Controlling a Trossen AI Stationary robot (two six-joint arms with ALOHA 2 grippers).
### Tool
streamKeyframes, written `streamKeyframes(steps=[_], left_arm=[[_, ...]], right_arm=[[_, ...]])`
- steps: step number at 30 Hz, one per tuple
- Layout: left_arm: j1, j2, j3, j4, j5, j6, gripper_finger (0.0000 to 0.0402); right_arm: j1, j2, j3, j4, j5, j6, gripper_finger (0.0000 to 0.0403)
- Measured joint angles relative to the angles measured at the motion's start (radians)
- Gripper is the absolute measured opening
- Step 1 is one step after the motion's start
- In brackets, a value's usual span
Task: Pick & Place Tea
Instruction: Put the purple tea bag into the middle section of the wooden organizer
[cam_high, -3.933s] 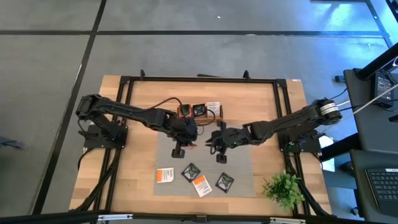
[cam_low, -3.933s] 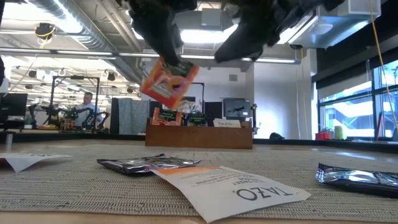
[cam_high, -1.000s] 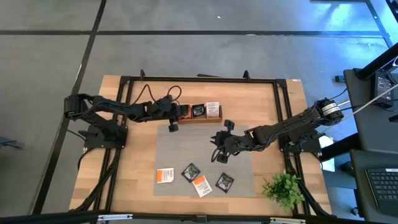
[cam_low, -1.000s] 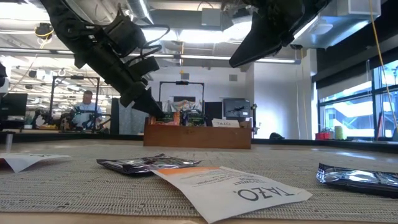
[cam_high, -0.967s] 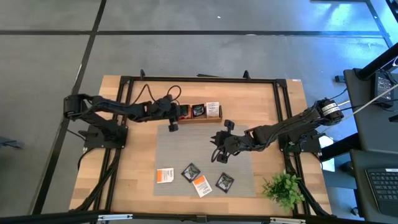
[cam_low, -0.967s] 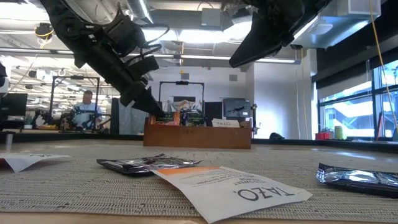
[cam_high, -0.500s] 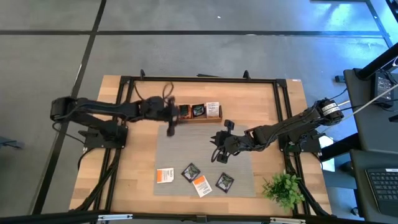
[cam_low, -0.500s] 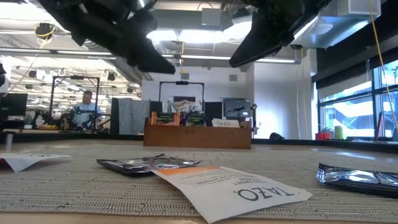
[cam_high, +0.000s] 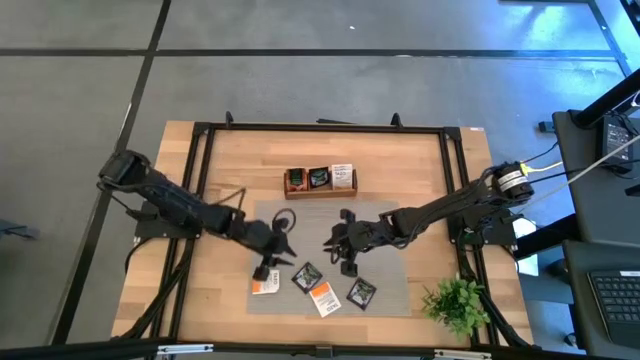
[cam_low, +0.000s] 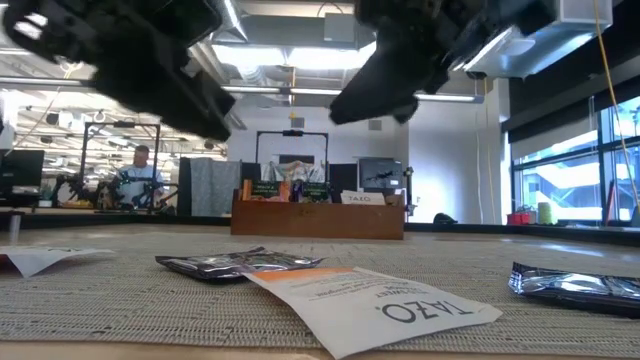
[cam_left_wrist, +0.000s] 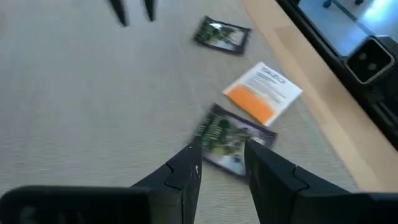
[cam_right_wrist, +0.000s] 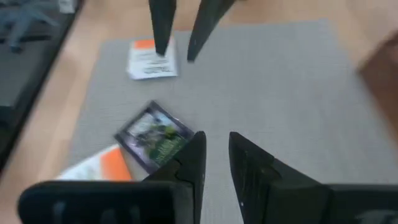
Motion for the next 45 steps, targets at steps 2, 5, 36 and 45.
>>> streamKeyframes(steps=[2,5,36,45], left_arm=[[-0.035,0.039,0.000,0.036,-0.018,-0.036,0.0116],[-0.074,0.096,0.000,0.105,-0.029,-0.076,0.0117],[-0.121,0.457,0.049,0.385,0.087,-0.175,0.0120],[-0.108,0.457,0.049,0.371,0.066,-0.182,0.0116]], right_arm=[[-0.007,0.027,0.000,0.028,-0.038,0.006,0.0076],[-0.017,0.065,0.000,0.070,-0.066,0.065,0.0086],[-0.049,0.239,0.000,0.213,-0.263,0.585,0.0209],[-0.043,0.243,0.000,0.194,-0.265,0.632,0.0201]])
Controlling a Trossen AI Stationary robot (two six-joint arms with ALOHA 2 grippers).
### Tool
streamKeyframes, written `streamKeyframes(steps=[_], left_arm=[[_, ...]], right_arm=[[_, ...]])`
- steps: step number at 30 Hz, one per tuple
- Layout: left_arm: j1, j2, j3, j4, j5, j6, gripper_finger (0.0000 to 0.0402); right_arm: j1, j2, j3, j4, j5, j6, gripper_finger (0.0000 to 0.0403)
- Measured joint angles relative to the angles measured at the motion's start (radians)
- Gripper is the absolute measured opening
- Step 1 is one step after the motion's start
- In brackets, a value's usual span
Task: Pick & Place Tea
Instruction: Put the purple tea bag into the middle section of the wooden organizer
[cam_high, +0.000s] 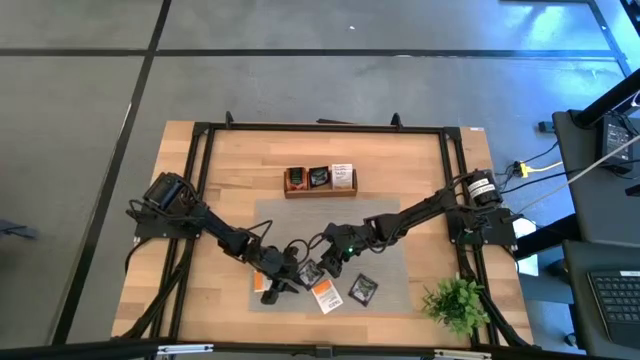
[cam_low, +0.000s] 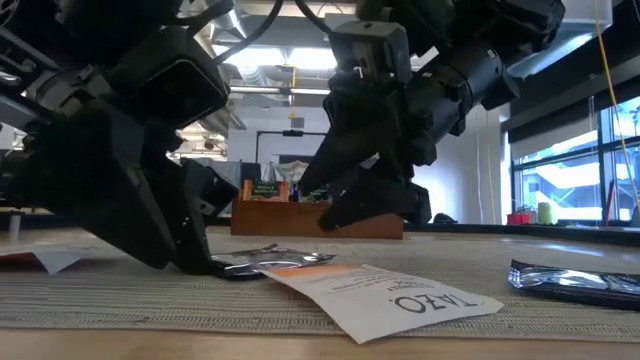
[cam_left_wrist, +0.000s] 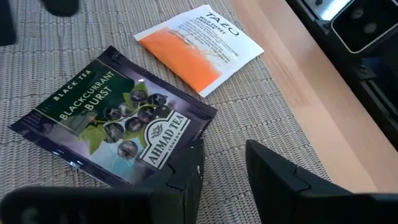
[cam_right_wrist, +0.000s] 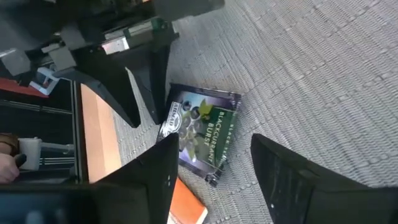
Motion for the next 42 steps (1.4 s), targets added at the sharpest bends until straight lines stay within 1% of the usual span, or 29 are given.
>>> streamKeyframes(steps=[4,10,25,30,38,42], left_arm=[[0.000,0.000,0.000,-0.002,-0.026,-0.003,0.0115],[0.000,0.000,-0.001,-0.003,-0.030,-0.003,0.0118],[0.000,0.001,-0.001,-0.005,-0.040,-0.003,0.0114],[0.000,0.001,-0.002,-0.004,-0.067,-0.002,0.0113],[0.003,0.001,-0.002,-0.003,-0.071,-0.003,0.0114],[0.006,0.002,-0.002,-0.001,-0.084,-0.008,0.0114]], right_arm=[[0.013,0.026,0.000,0.002,0.006,0.020,0.0195],[0.015,0.057,0.000,0.024,0.007,0.031,0.0189],[0.016,0.063,0.000,0.047,-0.027,0.053,0.0189],[0.016,0.063,0.000,0.048,-0.060,0.076,0.0189],[0.016,0.063,0.000,0.051,-0.064,0.078,0.0189],[0.016,0.064,0.000,0.081,-0.065,0.075,0.0189]])
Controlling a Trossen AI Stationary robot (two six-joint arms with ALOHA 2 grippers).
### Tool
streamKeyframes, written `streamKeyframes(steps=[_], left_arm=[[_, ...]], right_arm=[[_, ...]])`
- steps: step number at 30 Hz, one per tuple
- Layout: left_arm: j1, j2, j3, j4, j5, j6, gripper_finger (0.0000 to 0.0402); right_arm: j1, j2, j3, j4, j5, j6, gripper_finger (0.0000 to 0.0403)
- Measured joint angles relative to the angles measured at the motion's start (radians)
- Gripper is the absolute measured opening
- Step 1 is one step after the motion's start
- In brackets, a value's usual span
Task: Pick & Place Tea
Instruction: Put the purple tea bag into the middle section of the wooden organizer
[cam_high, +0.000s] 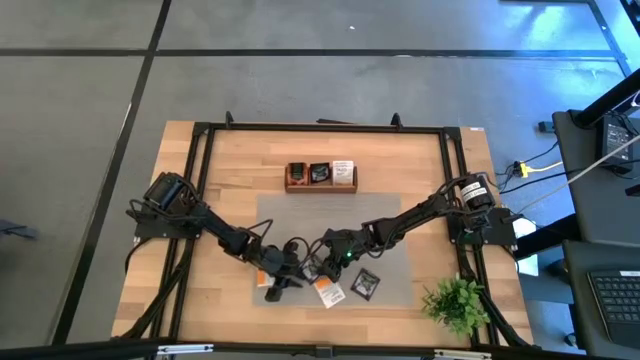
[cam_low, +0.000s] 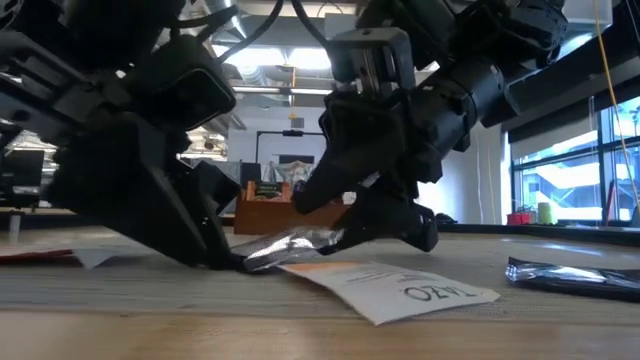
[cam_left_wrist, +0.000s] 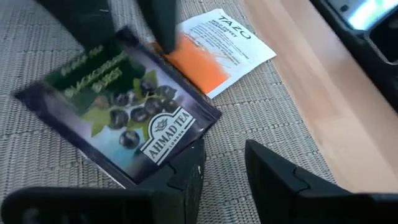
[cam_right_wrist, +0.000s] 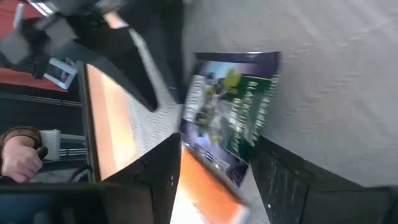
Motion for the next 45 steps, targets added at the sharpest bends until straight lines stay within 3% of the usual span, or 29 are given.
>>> streamKeyframes(steps=[13,26,35,45], left_arm=[[0.001,0.000,0.000,0.000,-0.028,-0.003,0.0112],[0.000,0.000,0.000,-0.002,-0.017,0.005,0.0111],[0.000,0.000,0.000,-0.006,-0.006,0.005,0.0111],[0.000,-0.005,-0.001,0.001,0.117,0.008,0.0114]], right_arm=[[0.000,0.009,0.000,-0.011,0.020,0.026,0.0184],[-0.010,0.011,0.000,-0.005,0.018,-0.009,0.0075],[-0.011,0.011,0.000,-0.003,0.012,-0.028,0.0044],[-0.011,-0.019,0.001,0.017,0.011,-0.105,0.0007]])
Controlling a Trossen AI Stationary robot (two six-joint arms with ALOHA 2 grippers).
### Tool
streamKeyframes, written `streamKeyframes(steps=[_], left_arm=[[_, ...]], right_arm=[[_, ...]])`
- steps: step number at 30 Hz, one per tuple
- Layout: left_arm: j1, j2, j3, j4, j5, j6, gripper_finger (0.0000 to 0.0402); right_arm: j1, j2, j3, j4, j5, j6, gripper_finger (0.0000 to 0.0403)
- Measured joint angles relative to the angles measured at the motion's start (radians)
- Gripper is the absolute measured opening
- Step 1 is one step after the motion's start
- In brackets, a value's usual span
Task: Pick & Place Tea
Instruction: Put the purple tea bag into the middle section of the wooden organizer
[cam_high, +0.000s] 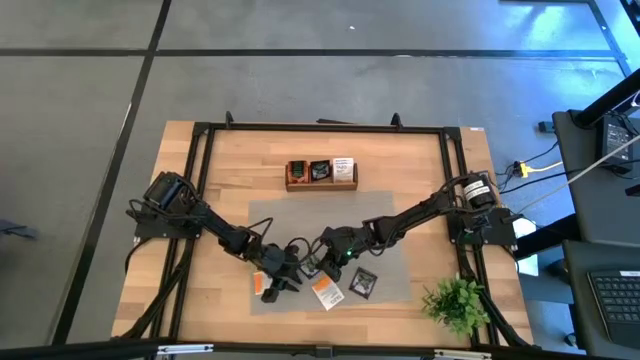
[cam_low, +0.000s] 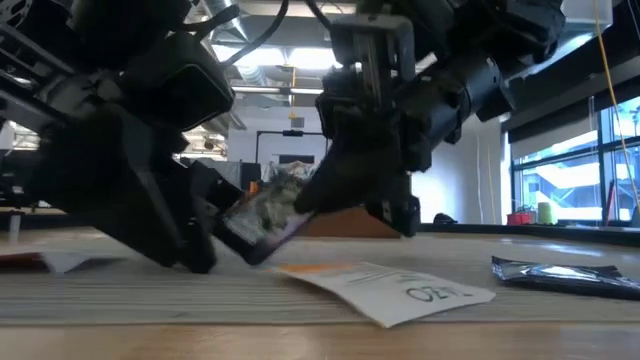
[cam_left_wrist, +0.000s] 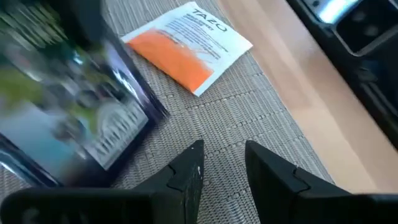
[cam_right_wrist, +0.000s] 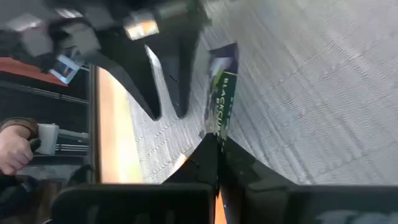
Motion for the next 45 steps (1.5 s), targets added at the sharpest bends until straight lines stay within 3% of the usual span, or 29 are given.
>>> streamKeyframes(steps=[8,13,19,22,31,45], left_arm=[[-0.002,-0.097,-0.003,-0.031,0.126,0.010,0.0111],[0.005,-0.212,-0.003,-0.144,0.178,0.031,0.0115],[0.027,-0.370,-0.001,-0.366,0.177,0.026,0.0115],[0.034,-0.434,-0.001,-0.434,0.166,0.023,0.0115],[0.031,-0.492,-0.001,-0.453,0.146,0.035,0.0116],[0.031,-0.493,-0.004,-0.539,-0.003,0.089,0.0116]], right_arm=[[-0.024,-0.089,0.029,-0.118,-0.001,-0.113,0.0009],[-0.075,-0.164,0.146,-0.448,0.022,-0.296,0.0004],[-0.155,-0.180,0.410,-0.943,0.261,-0.618,0.0008],[-0.205,-0.180,0.495,-1.047,0.383,-0.780,0.0006],[-0.394,-0.175,0.525,-1.072,0.325,-1.177,0.0006],[-0.524,-0.049,0.525,-1.037,0.234,-1.233,0.0007]])
